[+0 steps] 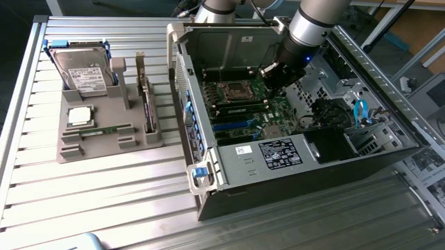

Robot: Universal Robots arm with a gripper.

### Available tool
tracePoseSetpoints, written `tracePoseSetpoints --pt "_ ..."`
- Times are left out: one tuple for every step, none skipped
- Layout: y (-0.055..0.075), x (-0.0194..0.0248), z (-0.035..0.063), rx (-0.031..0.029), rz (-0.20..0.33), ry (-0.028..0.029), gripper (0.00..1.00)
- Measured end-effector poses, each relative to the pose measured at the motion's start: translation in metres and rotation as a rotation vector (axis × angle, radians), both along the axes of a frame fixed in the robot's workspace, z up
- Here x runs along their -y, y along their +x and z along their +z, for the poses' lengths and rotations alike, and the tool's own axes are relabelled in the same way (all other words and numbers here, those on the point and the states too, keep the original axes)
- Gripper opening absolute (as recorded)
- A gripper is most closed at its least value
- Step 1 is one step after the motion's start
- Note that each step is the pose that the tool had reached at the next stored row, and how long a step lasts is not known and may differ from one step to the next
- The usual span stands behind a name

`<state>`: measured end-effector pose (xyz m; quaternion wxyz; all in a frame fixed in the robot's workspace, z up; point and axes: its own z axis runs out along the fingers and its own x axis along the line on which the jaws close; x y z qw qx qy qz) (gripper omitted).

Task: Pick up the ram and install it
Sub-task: 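Press down the ram until it locks into place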

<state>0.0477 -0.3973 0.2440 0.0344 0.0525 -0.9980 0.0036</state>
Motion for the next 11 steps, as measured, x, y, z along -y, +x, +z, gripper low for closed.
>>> tracePoseSetpoints --pt "0.0 0.0 -0.0006 0.0 -0.017 0.0 0.11" --pt "0.0 0.0 -0.0011 0.0 -0.033 0.0 0.11" --pt "0.0 0.0 -0.0018 0.0 -0.051 0.0 0.11" --pt "0.0 0.0 -0.0026 0.0 -0.078 0.0 0.11" --pt "0.0 0.0 -0.0034 0.0 -0.099 0.0 0.11" --pt "0.0 0.0 -0.004 0.0 -0.117 0.0 0.11" --pt "0.0 0.0 -0.0047 0.0 -0.137 0.0001 0.11" --pt "0.0 0.0 -0.0052 0.0 -0.154 0.0 0.11" --pt "0.0 0.0 -0.0057 0.0 -0.17 -0.0001 0.11" --pt "0.0 0.0 -0.0063 0.0 -0.186 0.0 0.11" --pt "0.0 0.0 -0.0068 0.0 -0.204 -0.0001 0.11"
